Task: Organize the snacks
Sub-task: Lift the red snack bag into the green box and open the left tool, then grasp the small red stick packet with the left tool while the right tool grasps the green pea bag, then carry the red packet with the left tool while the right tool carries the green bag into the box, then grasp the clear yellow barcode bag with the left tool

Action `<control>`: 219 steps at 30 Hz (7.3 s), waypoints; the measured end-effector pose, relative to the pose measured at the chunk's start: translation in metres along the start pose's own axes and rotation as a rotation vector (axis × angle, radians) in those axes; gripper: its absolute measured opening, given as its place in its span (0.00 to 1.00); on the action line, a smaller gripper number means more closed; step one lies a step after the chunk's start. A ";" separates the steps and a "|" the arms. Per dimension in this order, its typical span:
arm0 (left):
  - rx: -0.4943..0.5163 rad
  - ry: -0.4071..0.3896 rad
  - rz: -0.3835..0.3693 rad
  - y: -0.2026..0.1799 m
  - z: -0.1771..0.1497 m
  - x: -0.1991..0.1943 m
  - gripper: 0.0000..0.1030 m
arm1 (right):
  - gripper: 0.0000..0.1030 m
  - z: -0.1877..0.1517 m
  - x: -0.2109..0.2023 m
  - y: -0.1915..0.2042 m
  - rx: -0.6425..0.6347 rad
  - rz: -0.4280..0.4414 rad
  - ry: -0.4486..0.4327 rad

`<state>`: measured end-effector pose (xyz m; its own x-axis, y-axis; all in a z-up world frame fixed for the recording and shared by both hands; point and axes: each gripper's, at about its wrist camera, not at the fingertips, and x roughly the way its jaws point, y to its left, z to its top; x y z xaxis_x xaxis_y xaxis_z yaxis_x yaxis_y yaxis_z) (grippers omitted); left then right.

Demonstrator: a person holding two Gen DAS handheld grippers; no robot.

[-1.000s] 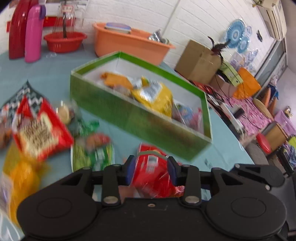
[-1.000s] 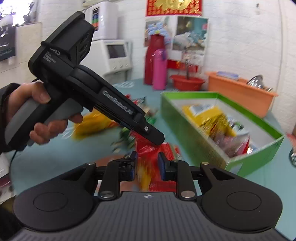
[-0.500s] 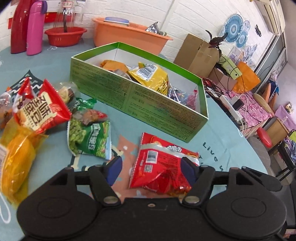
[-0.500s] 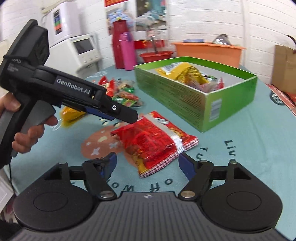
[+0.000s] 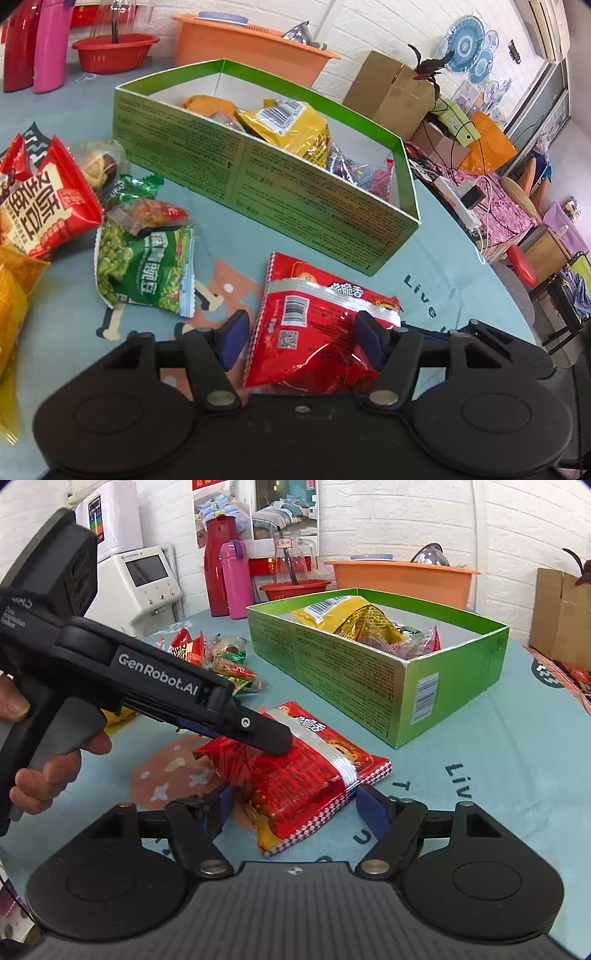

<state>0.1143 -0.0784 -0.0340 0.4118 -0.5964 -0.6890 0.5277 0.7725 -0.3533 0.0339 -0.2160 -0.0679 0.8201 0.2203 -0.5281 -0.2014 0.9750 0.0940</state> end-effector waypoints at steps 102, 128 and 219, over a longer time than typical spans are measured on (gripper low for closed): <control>-0.080 -0.091 0.011 0.052 -0.023 -0.072 0.90 | 0.99 0.036 0.041 0.045 -0.231 0.230 0.077; 0.060 -0.079 0.243 0.043 0.033 0.011 0.74 | 1.00 0.031 0.034 0.016 -0.126 0.147 0.058; -0.075 -0.064 0.037 0.057 -0.004 -0.058 1.00 | 1.00 0.041 0.029 0.056 -0.077 0.273 0.002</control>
<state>0.1172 0.0007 -0.0169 0.4776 -0.5779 -0.6617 0.4553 0.8070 -0.3761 0.0686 -0.1537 -0.0435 0.7285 0.4746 -0.4939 -0.4552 0.8743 0.1687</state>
